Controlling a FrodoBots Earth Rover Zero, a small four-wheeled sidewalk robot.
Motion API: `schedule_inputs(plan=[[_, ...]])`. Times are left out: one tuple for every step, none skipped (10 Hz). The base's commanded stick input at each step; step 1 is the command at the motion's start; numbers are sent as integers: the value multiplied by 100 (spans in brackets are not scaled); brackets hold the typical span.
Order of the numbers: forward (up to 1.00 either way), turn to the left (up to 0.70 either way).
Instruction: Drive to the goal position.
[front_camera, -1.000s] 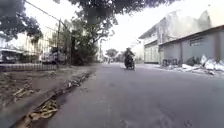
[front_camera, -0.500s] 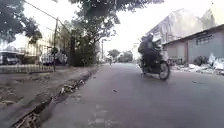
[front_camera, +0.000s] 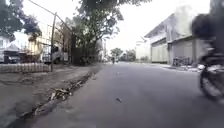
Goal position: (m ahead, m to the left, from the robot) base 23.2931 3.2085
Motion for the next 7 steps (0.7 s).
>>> schedule_inputs(plan=[[100,8],[100,8],[100,8],[100,8],[100,8],[100,8],[100,8]])
